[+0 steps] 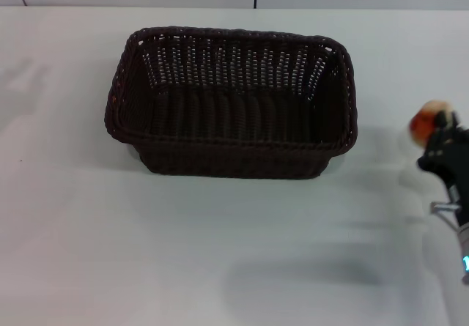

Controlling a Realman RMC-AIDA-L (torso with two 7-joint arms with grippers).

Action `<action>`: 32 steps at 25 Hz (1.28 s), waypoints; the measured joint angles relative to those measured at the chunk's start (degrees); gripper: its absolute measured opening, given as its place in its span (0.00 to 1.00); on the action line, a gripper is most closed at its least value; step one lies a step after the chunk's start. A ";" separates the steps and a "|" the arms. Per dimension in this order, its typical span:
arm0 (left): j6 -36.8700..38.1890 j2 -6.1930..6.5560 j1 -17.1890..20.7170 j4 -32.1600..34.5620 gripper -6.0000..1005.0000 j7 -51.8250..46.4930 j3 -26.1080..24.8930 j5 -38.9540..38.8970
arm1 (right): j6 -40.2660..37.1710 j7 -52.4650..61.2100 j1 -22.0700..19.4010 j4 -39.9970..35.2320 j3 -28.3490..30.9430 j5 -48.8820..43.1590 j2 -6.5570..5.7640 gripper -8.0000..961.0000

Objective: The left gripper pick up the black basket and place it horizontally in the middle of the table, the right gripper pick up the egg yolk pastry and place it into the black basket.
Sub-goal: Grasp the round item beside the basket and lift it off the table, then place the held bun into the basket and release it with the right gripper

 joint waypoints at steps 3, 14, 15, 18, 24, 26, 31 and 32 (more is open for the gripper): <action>-0.35 -0.08 0.05 0.24 0.38 -0.01 0.00 0.01 | -5.18 -2.10 0.39 -0.03 1.36 -0.06 -0.19 0.06; -0.96 -0.29 0.42 2.62 0.38 0.36 0.25 0.19 | -9.34 -4.63 4.23 2.81 1.25 -11.22 -0.36 0.05; -1.06 -0.29 0.46 2.75 0.38 0.37 0.24 0.21 | -9.14 -4.66 4.56 3.20 1.00 -12.72 -0.31 0.05; -1.33 -0.30 0.80 3.12 0.38 0.42 0.17 0.21 | -6.86 -4.70 5.94 4.82 0.31 -17.19 -0.26 0.05; -1.49 -0.29 0.82 3.86 0.38 0.77 0.11 0.20 | 1.15 -4.60 8.60 6.51 1.25 -18.49 -0.52 0.05; -1.49 -0.29 0.76 4.27 0.38 1.08 0.13 0.22 | 2.60 -4.34 9.05 6.56 1.45 -18.50 -0.66 0.05; -1.43 -0.29 0.49 5.95 0.38 1.91 0.46 0.44 | 9.93 -3.72 10.61 7.97 3.42 -18.57 -1.53 0.06; -1.35 -0.27 0.43 6.24 0.38 1.96 0.51 0.50 | 11.11 -3.71 10.76 8.39 3.87 -18.59 -1.67 0.08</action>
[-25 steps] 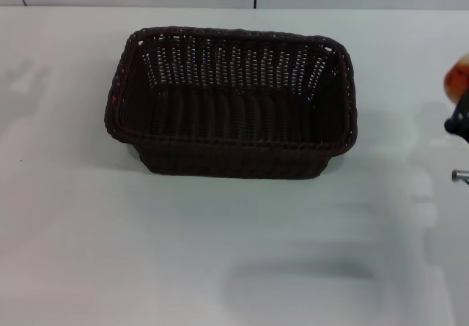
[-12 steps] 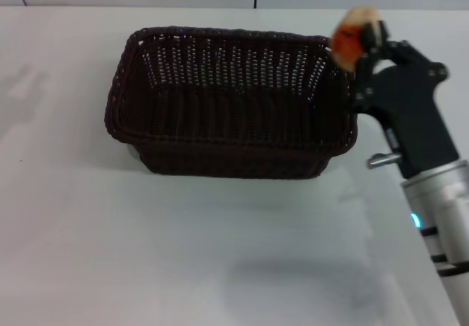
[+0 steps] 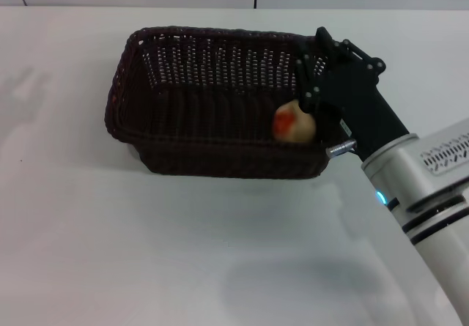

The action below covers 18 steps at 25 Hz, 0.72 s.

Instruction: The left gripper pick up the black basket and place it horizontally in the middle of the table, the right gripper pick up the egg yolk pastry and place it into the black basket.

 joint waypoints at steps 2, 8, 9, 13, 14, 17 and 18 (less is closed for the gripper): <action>0.06 0.03 -0.04 0.14 0.38 0.06 0.02 0.09 | 1.50 -0.01 0.12 0.75 0.93 -0.04 -0.27 0.14; 0.02 0.06 -0.01 0.19 0.38 0.13 -0.01 0.14 | -2.63 -0.76 -2.02 1.32 2.91 -0.14 0.15 0.36; 0.02 0.06 0.01 0.19 0.38 0.14 0.00 0.14 | -4.78 -0.85 -2.81 1.23 3.29 -0.15 0.34 0.40; 0.15 0.00 0.15 0.90 0.38 0.45 0.05 0.14 | -13.85 -3.60 -6.97 1.10 5.17 -0.06 1.29 0.49; 0.12 0.00 0.18 1.24 0.38 0.92 0.11 0.14 | -15.78 -4.57 -7.91 1.23 5.61 0.08 1.43 0.50; -0.06 -0.02 0.30 2.68 0.38 2.69 0.27 0.14 | -20.86 -6.24 -10.72 1.84 7.56 1.24 1.54 0.53; -0.08 -0.02 0.37 3.31 0.38 3.45 0.28 0.16 | -21.98 -6.29 -11.42 2.01 8.13 1.91 1.54 0.53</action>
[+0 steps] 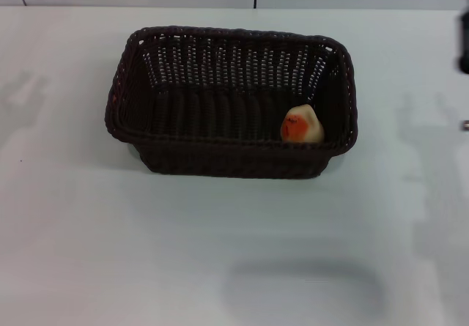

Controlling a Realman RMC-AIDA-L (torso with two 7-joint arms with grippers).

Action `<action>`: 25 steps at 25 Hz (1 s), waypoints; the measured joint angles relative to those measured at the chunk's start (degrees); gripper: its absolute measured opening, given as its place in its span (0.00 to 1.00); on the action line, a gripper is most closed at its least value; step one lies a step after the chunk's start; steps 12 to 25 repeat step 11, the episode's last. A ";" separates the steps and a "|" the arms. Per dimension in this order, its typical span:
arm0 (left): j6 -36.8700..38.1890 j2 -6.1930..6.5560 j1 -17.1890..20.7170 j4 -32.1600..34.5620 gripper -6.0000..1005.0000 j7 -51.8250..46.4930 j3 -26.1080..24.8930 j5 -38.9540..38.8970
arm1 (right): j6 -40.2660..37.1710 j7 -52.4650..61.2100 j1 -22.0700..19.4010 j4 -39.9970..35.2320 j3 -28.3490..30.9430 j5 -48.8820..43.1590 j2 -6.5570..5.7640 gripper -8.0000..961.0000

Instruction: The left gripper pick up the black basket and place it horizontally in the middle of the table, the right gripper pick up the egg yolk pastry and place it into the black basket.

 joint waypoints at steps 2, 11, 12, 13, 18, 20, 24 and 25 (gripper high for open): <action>-0.05 0.00 0.12 2.18 0.38 2.54 0.00 0.01 | -2.78 -0.03 -1.23 0.11 1.01 2.47 0.01 0.53; 1.27 -0.34 -0.49 13.20 0.38 18.55 -0.87 -0.92 | -11.11 0.90 -1.41 -5.49 4.24 13.16 -0.19 0.53; 1.27 -0.34 -0.49 13.20 0.38 18.55 -0.87 -0.92 | -11.11 0.90 -1.41 -5.49 4.24 13.16 -0.19 0.53; 1.27 -0.34 -0.49 13.20 0.38 18.55 -0.87 -0.92 | -11.11 0.90 -1.41 -5.49 4.24 13.16 -0.19 0.53; 1.27 -0.34 -0.49 13.20 0.38 18.55 -0.87 -0.92 | -11.11 0.90 -1.41 -5.49 4.24 13.16 -0.19 0.53; 1.27 -0.34 -0.49 13.20 0.38 18.55 -0.87 -0.92 | -11.11 0.90 -1.41 -5.49 4.24 13.16 -0.19 0.53; 1.27 -0.34 -0.49 13.20 0.38 18.55 -0.87 -0.92 | -11.11 0.90 -1.41 -5.49 4.24 13.16 -0.19 0.53; 1.27 -0.34 -0.49 13.20 0.38 18.55 -0.87 -0.92 | -11.11 0.90 -1.41 -5.49 4.24 13.16 -0.19 0.53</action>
